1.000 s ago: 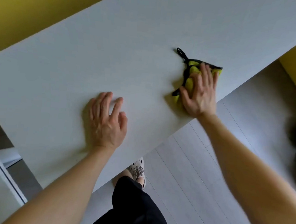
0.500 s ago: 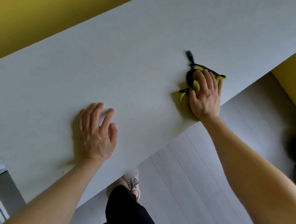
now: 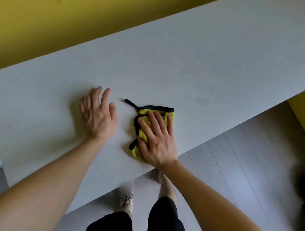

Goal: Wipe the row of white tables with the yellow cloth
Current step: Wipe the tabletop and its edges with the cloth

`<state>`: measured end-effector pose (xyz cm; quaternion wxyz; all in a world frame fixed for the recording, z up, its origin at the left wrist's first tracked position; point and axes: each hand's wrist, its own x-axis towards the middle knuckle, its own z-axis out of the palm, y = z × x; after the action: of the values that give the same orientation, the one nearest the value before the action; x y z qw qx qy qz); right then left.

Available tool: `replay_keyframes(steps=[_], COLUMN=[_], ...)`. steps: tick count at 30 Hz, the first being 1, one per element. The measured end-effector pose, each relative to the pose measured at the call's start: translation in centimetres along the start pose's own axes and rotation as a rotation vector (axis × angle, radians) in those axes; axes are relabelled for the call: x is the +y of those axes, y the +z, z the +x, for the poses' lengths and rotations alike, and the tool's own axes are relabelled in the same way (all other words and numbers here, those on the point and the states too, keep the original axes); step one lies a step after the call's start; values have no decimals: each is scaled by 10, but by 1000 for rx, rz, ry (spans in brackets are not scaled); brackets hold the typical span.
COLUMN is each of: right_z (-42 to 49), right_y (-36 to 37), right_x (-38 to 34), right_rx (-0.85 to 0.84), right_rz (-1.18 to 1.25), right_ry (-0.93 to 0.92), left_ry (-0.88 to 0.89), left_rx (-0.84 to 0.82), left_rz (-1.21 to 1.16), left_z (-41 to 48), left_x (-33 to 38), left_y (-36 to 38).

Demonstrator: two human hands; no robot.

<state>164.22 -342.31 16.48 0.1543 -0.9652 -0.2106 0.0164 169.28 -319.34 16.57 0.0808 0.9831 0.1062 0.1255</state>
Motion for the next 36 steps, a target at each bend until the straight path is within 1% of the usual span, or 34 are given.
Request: replay_keyframes(steps=[1,3,5,6,7,8,10,12,13,14,15,16,17,19,20,21,23,24,25,26,28,30,31,32,33,34,36], right_z=[2,14,40,58,81,110,168,208,215,213,202,183,160,120,111,112,134,152,173,197,242,262,262,254,239,219,174], right_y=[-2,-7,-14,-19,-24,-29,-41,-50,-49,-46,-42,-37,-31,-18,-14,-12,-14,-18,-23,-28,-38,-39,-36,-32,-26,-21,-11], right_x=[4,27,68,92,118,144,189,208,203,188,165,136,104,49,36,35,63,85,111,136,174,179,169,151,127,100,50], right_rx=[-16,-63,-115,-120,-89,-21,97,125,130,138,143,128,75,-124,-201,-241,-258,-241,-191,-105,46,127,145,156,147,115,-64], right_rz=[11,14,-9,-11,-14,-24,-48,-78,-90,-88,-75,-47,3,85,101,102,65,40,23,16,-10,-52,-63,-61,-42,-7,51], right_ry=[-40,-188,-378,-411,-382,-291,-15,253,331,350,308,199,40,-294,-416,-514,-667,-681,-628,-515,-204,75,159,189,145,23,-333], left_ry=[-19,-24,-36,-45,-55,-54,-45,-39,-40,-43,-47,-53,-57,-53,-49,-49,-54,-55,-53,-50,-78,-207,-278,-320,-332,-326,-306], left_rx=[-20,-33,-25,-28,-27,-26,-25,-18,-23,-32,-34,-32,-33,-37,-34,-30,-20,-15,-7,0,4,-2,-4,-6,-5,-1,14], left_rz=[18,59,41,25,17,17,19,21,27,29,24,16,12,10,5,0,-4,-4,-6,-9,13,96,137,157,159,152,138], left_z=[3,1,1,-1,-1,0,2,2,2,2,2,1,1,2,3,4,6,6,6,6,4,1,-1,-3,-4,-5,-4], left_x=[5,10,10,10,10,11,11,11,10,10,9,10,10,11,11,11,13,13,14,14,13,12,11,10,9,8,8], left_y=[6,14,17,17,16,15,14,14,15,15,16,16,16,15,14,14,13,13,12,13,15,17,19,21,23,24,24])
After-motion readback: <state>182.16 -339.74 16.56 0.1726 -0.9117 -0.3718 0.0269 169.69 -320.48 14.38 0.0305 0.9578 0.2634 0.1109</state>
